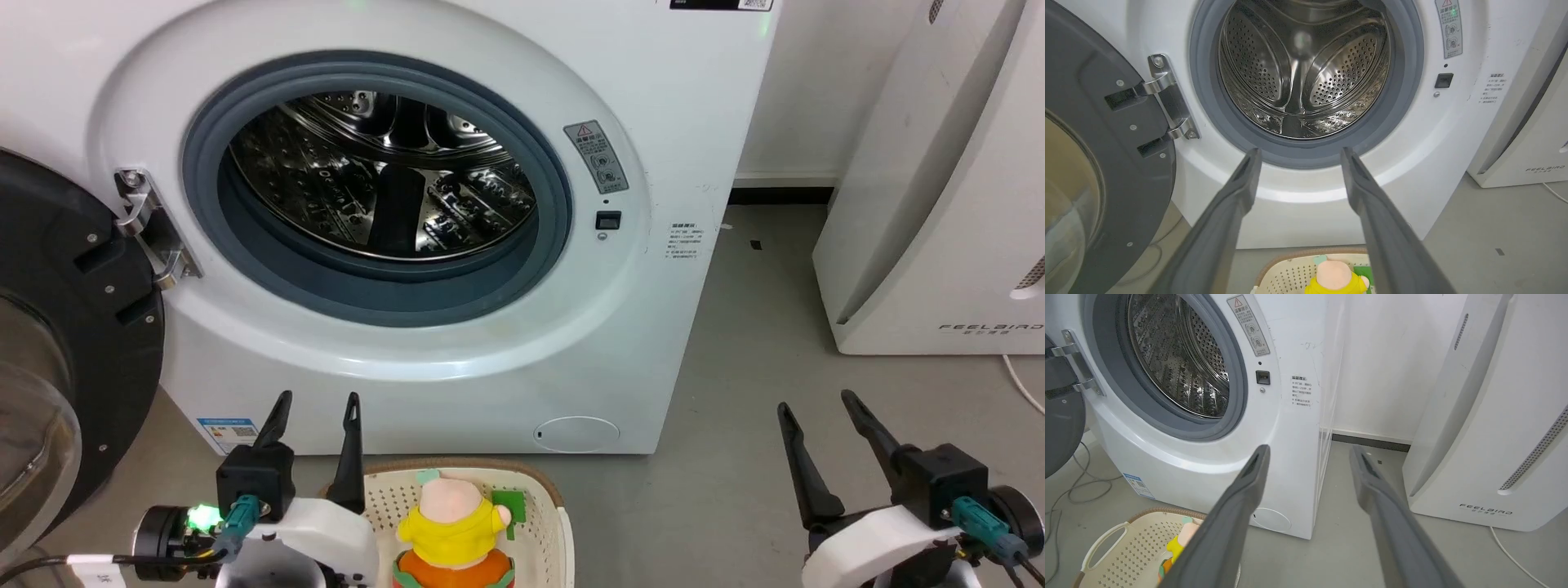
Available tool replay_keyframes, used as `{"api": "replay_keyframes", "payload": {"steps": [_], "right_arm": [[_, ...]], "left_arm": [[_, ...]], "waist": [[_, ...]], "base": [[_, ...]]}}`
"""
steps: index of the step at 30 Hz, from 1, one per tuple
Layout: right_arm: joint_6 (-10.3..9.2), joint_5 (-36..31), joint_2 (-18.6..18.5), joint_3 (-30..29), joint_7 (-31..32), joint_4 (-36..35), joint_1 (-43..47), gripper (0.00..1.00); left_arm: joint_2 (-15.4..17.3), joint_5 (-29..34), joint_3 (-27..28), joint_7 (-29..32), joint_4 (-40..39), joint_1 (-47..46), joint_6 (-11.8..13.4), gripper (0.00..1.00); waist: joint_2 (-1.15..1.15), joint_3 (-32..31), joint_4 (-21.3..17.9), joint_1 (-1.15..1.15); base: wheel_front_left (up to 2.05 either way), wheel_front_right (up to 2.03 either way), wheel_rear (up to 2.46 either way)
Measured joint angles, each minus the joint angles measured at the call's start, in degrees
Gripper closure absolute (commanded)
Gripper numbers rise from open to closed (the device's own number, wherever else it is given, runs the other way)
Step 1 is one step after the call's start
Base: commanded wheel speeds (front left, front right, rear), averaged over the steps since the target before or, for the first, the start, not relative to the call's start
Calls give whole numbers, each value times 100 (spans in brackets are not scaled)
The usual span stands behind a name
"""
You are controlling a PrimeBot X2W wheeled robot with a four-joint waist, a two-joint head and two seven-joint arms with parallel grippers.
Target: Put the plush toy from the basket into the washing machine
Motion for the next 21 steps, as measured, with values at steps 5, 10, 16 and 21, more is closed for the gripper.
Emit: {"api": "replay_keyframes", "payload": {"steps": [5, 10, 16, 21], "right_arm": [[0, 49, 0, -24, -67, -11, 0, 0], [0, 125, 0, -30, -120, -16, -1, 0], [0, 250, 0, -42, -180, -26, -12, 0], [0, 339, 0, -45, -252, -42, -112, 0]], "left_arm": [[2, 0, -34, -58, 142, -51, 3, 0], [7, -26, -79, -114, 423, -188, -13, 0], [11, -103, -149, -175, 964, -445, -89, 0], [15, -194, -182, -176, 1417, -711, -185, 0]], "waist": [[0, 57, -9, 0], [0, 141, -31, 0], [0, 293, -80, 0], [0, 464, -134, 0]], "base": [[0, 0, 0], [0, 0, 0], [0, 0, 0], [0, 0, 0]]}}
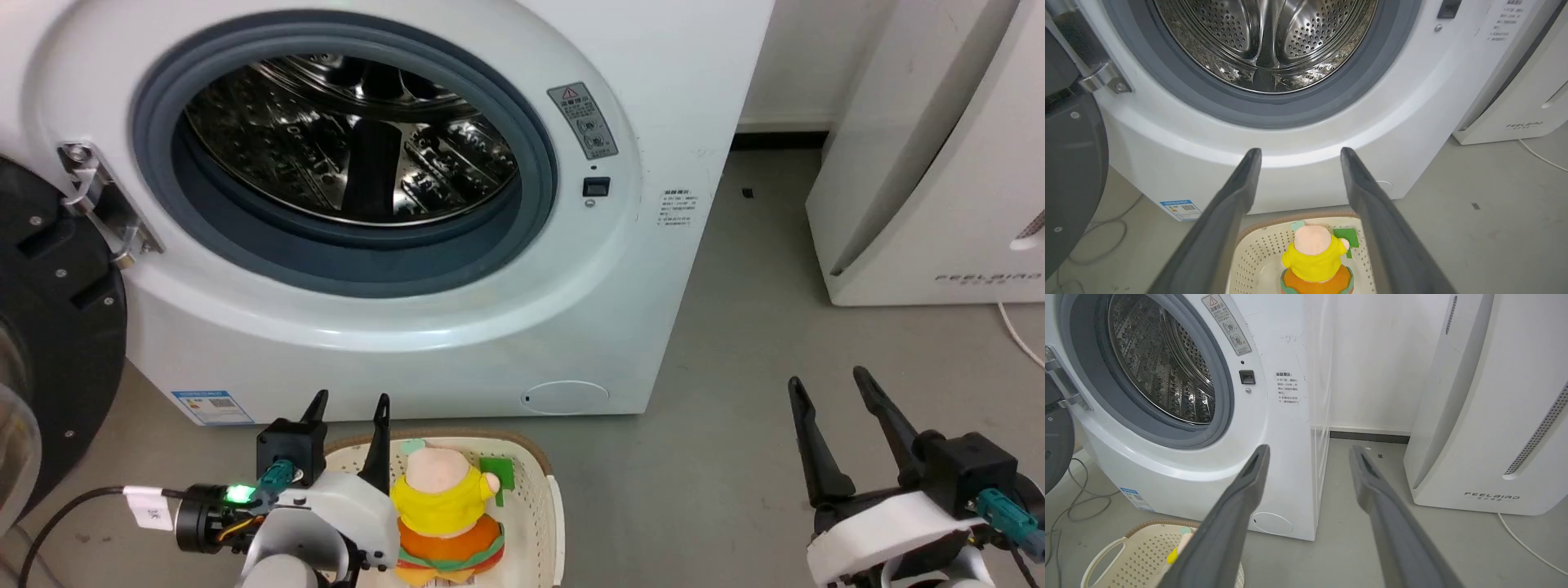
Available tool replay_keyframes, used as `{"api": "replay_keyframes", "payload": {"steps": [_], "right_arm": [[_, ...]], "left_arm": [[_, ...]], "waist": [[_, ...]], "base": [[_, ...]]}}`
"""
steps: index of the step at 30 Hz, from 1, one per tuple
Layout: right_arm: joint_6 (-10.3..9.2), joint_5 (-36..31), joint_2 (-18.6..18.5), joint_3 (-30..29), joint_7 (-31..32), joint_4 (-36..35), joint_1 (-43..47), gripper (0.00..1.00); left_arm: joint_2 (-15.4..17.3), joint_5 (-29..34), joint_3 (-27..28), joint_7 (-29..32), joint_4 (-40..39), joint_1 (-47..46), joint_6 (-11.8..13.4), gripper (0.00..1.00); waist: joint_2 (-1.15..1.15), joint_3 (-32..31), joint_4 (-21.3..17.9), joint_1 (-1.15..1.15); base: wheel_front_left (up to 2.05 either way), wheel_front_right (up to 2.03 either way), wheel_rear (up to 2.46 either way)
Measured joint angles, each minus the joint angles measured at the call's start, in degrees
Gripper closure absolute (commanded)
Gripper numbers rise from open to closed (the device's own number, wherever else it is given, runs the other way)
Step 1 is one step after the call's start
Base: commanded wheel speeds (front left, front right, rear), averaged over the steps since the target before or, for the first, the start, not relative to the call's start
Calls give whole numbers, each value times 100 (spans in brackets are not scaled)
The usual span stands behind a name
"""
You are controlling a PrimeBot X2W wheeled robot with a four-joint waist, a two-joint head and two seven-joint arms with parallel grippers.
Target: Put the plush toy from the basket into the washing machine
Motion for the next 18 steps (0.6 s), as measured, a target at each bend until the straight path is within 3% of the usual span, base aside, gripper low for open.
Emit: {"api": "replay_keyframes", "payload": {"steps": [18], "right_arm": [[0, 401, 0, 14, -243, -114, -396, 0]], "left_arm": [[320, -214, -176, 303, 1441, -967, -90, 0]], "waist": [[0, 1033, -283, 0]], "base": [[0, 0, 0]]}}
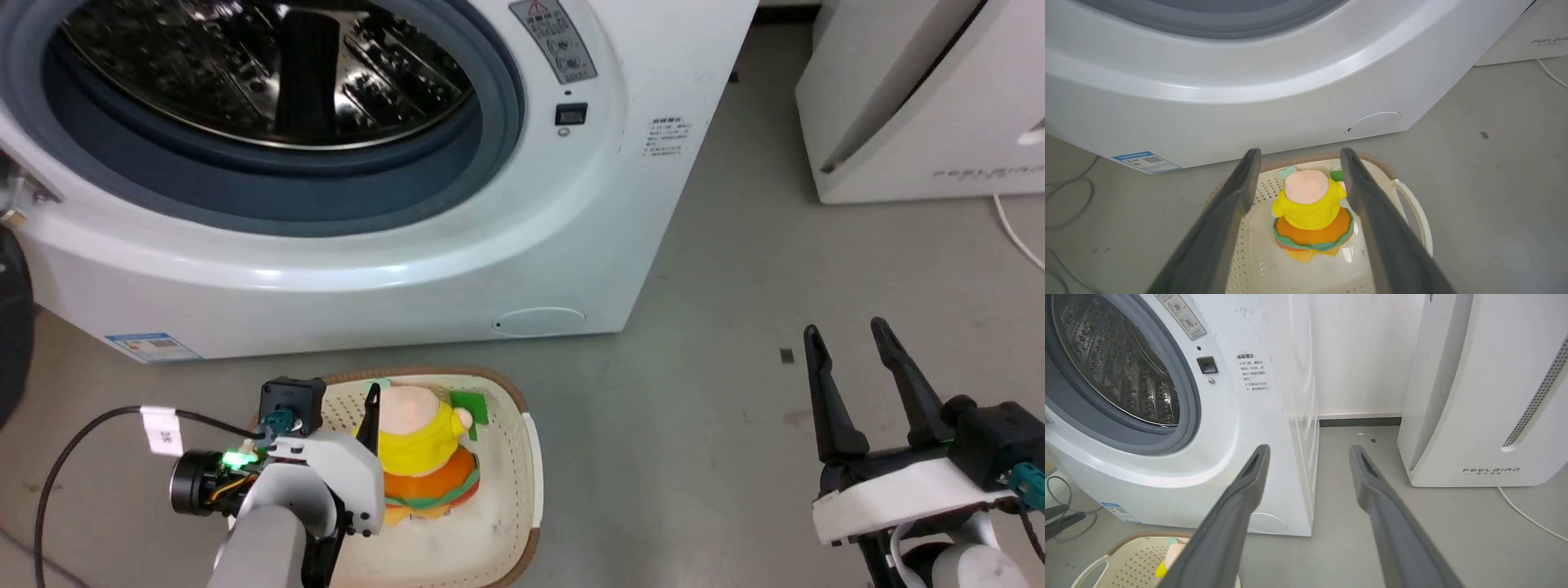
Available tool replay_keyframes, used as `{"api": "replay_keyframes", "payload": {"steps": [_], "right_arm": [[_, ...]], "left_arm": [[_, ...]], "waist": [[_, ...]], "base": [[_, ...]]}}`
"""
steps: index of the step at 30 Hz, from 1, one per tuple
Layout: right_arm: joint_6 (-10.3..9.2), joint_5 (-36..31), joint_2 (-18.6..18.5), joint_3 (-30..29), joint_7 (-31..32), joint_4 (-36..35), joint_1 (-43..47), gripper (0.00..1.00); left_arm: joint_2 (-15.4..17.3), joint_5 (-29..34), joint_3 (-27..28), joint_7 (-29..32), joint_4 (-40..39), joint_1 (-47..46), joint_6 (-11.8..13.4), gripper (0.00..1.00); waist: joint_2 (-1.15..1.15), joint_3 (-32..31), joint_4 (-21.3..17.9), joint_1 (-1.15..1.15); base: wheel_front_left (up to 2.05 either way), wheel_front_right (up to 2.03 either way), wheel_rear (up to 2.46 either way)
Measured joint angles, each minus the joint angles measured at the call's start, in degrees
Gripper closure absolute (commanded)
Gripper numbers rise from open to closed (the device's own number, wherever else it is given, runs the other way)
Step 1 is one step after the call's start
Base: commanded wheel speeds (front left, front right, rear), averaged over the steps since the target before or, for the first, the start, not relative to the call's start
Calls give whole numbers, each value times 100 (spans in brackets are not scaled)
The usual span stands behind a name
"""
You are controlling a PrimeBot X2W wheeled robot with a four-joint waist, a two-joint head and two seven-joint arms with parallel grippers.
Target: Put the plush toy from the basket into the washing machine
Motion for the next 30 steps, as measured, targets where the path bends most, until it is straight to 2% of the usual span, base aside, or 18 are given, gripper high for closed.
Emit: {"api": "replay_keyframes", "payload": {"steps": [30], "right_arm": [[-1, 525, 0, -2, -335, -249, -658, 0]], "left_arm": [[345, -350, -389, 476, 1759, -1503, 15, 0]], "waist": [[0, 1978, -323, 0]], "base": [[0, 0, 0]]}}
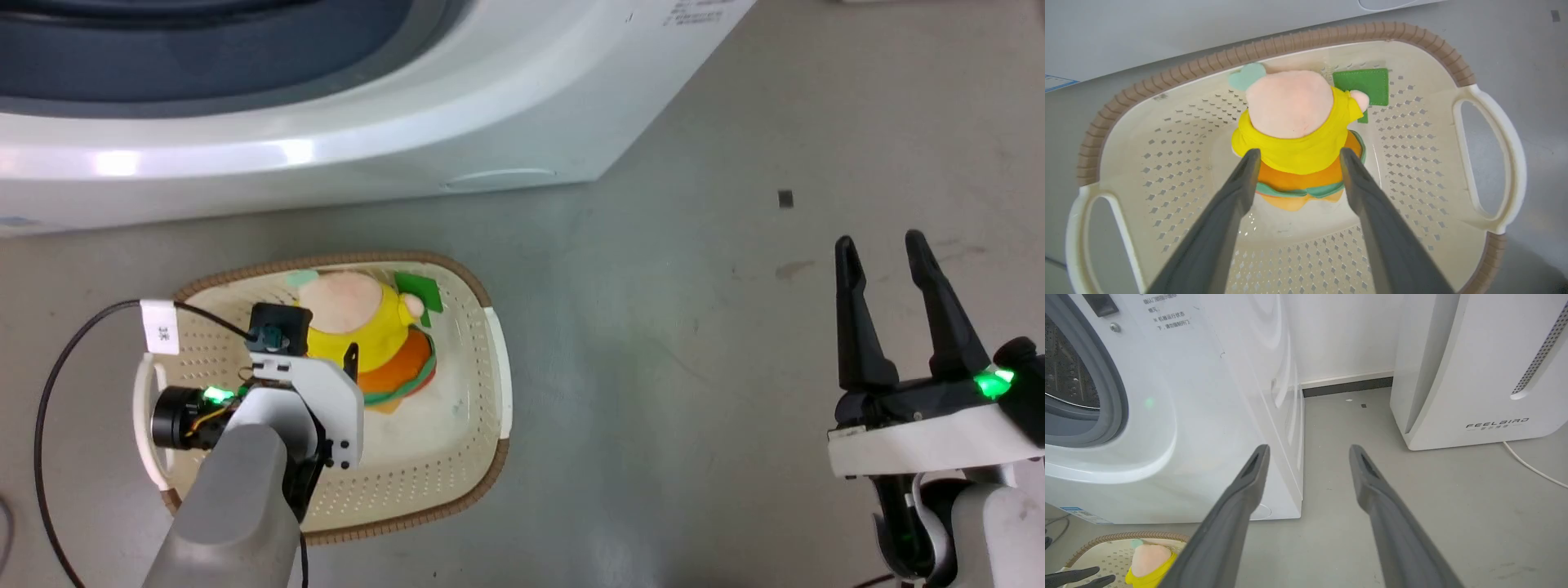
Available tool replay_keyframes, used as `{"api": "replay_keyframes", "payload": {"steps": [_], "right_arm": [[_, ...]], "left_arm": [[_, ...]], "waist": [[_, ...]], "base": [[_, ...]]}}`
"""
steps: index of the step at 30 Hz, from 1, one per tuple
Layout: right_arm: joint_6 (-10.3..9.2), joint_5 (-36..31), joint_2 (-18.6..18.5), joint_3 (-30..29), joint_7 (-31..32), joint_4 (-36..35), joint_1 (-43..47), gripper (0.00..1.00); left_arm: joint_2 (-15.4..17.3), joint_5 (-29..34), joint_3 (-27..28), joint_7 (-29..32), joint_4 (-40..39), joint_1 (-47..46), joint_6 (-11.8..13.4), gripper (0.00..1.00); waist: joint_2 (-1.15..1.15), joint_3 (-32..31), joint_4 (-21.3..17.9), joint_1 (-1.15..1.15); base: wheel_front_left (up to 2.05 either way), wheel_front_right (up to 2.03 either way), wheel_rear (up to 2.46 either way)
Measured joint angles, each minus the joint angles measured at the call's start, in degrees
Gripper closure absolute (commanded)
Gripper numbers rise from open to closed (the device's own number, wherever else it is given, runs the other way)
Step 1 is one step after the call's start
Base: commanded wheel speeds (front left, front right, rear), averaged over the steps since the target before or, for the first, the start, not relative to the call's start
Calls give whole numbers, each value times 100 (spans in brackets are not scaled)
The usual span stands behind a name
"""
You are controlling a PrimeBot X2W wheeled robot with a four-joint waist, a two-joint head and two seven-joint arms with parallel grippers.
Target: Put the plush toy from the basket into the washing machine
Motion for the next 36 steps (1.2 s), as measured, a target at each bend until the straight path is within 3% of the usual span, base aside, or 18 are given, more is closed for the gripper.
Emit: {"api": "replay_keyframes", "payload": {"steps": [32, 33, 34, 35, 36], "right_arm": [[0, 542, 0, 120, -382, -90, -504, 0], [0, 548, 0, 122, -399, -88, -507, 0], [1, 555, 0, 123, -404, -82, -515, 0], [0, 571, 0, 123, -420, -77, -526, 0], [1, 590, 0, 125, -432, -70, -536, 0]], "left_arm": [[193, -521, -432, -409, 1848, -1475, 188, 0], [196, -548, -447, -408, 1908, -1502, 188, 9], [201, -563, -467, -406, 1964, -1524, 189, 57], [203, -586, -486, -404, 2022, -1546, 188, 93], [209, -613, -498, -403, 2078, -1565, 187, 100]], "waist": [[0, 1350, -326, 0], [0, 1377, -338, 0], [0, 1401, -350, 0], [0, 1426, -361, 0], [0, 1446, -373, 0]], "base": [[0, 0, 0], [0, 0, 0], [0, 0, 0], [0, 0, 0], [0, 0, 0]]}}
